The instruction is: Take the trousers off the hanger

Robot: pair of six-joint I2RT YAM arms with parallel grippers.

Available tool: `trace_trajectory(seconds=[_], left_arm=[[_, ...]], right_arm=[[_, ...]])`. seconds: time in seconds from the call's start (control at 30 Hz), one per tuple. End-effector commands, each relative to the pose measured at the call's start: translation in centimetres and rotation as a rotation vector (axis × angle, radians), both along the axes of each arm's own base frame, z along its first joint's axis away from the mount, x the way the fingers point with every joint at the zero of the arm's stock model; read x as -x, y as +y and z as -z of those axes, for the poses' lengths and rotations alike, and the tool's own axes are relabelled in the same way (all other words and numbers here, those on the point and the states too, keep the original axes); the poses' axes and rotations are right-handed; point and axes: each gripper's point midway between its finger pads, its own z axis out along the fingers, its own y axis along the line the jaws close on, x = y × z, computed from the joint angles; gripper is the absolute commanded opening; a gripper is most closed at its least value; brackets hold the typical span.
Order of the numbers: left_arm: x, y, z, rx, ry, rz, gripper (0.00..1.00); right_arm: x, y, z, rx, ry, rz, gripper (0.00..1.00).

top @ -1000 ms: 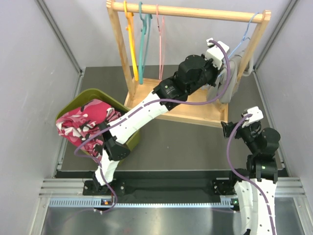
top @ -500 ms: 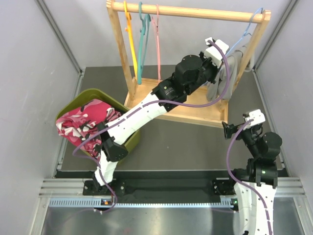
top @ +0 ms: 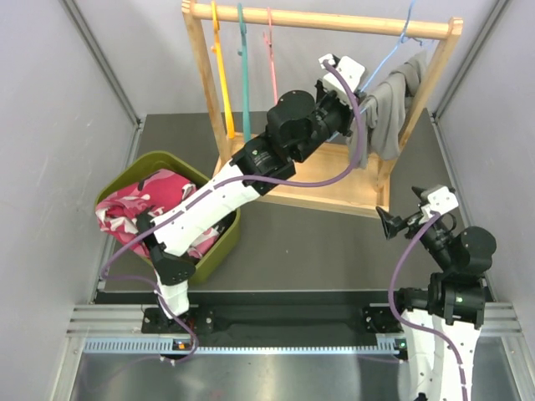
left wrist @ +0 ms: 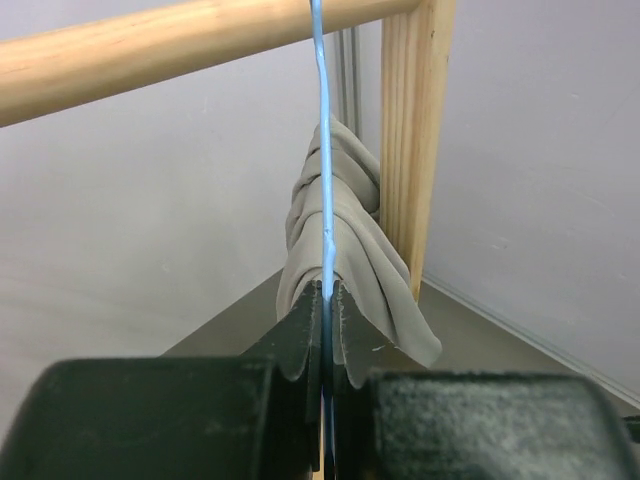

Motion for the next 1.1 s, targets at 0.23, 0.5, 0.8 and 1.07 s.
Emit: trace_trajectory(seconds=[0.23, 0.5, 0.8, 1.07], left_arm=[[3.0, 6.8, -8.5, 0.211, -0.121, -0.055, 0.00], [4.9, 9.2, -7.5, 0.226, -0.074, -0.033, 0.00], [6.9, 10.3, -6.3, 0.254, 0.004, 0.038, 0.00], [7.8, 10.3, -5.4, 0.256, 0.055, 0.078, 0.00]], right_arm=[[-0.2, 2.6, -6.5, 0.089, -0.083, -0.207, 1.00], [-3.4, 3.4, -10.4, -0.005, -0.055, -0.292, 1.00], [-7.8, 5.4, -12.7, -0.048, -0.006, -0.339, 1.00], [-10.9, 8.0, -13.1, 0.077, 0.035, -0.294, 1.00]])
